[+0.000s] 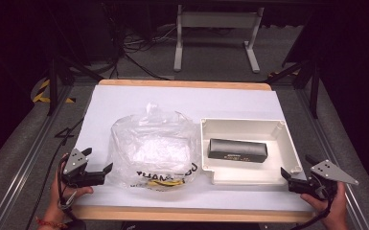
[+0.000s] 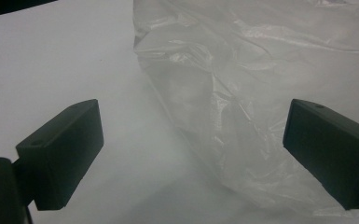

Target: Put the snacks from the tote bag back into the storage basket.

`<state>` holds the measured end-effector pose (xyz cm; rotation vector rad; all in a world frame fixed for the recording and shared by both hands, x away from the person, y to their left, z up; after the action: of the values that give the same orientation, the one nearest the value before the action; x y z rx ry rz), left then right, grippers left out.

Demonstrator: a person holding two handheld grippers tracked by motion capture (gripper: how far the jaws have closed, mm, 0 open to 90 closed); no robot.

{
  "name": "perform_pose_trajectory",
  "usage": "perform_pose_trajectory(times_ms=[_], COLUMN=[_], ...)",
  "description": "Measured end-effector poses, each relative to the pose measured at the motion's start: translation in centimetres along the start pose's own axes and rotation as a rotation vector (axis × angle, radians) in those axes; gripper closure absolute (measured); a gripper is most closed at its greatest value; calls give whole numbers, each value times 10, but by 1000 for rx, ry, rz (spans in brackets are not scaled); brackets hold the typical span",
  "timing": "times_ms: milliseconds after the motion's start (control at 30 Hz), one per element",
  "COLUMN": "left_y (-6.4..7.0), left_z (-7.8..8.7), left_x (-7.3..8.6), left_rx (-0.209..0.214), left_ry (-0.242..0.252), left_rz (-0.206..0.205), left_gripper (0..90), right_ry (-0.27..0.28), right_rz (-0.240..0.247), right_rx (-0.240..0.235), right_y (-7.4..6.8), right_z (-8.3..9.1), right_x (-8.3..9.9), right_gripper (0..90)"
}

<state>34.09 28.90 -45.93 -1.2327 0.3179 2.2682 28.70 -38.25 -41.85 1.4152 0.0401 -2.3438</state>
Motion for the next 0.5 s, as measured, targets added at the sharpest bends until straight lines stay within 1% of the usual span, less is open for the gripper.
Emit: perform_pose_trajectory(times_ms=[67, 133, 200, 333, 367, 400, 500], left_y=[0, 0, 0, -1, -1, -1, -2], left_z=[0, -1, -1, -1, -1, -2, -2], left_x=[0, -1, -1, -2, -1, -1, -1], left_rx=[1, 1, 1, 0, 0, -1, -4], left_ry=[0, 4, 4, 8, 8, 6, 3], left_rz=[0, 3, 2, 4, 5, 5, 4], left_gripper=[59, 59, 59, 59, 59, 59, 59], right_ry=[8, 5, -3, 4, 17, 19, 14], right_rz=[-3, -10, -14, -11, -37, -47, -54], right_rx=[-5, 3, -3, 10, -1, -8, 3], right_y=[0, -2, -3, -3, -2, -1, 0], right_z=[0, -2, -3, -3, -3, -3, -4], right_x=[2, 6, 9, 13, 16, 17, 20], right_gripper=[42, 42, 38, 36, 37, 37, 38])
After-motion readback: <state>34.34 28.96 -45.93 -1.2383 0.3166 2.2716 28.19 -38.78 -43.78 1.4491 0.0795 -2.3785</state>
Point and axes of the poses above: each handheld gripper's, and its own axes: z roughly backward along the jaws, x roughly out of its underside, y roughly to its right, the point moved 1 cm from there along -z, roughly forward along the jaws, and after that the axes turned 5 degrees about -y, right-handed, at the moved point
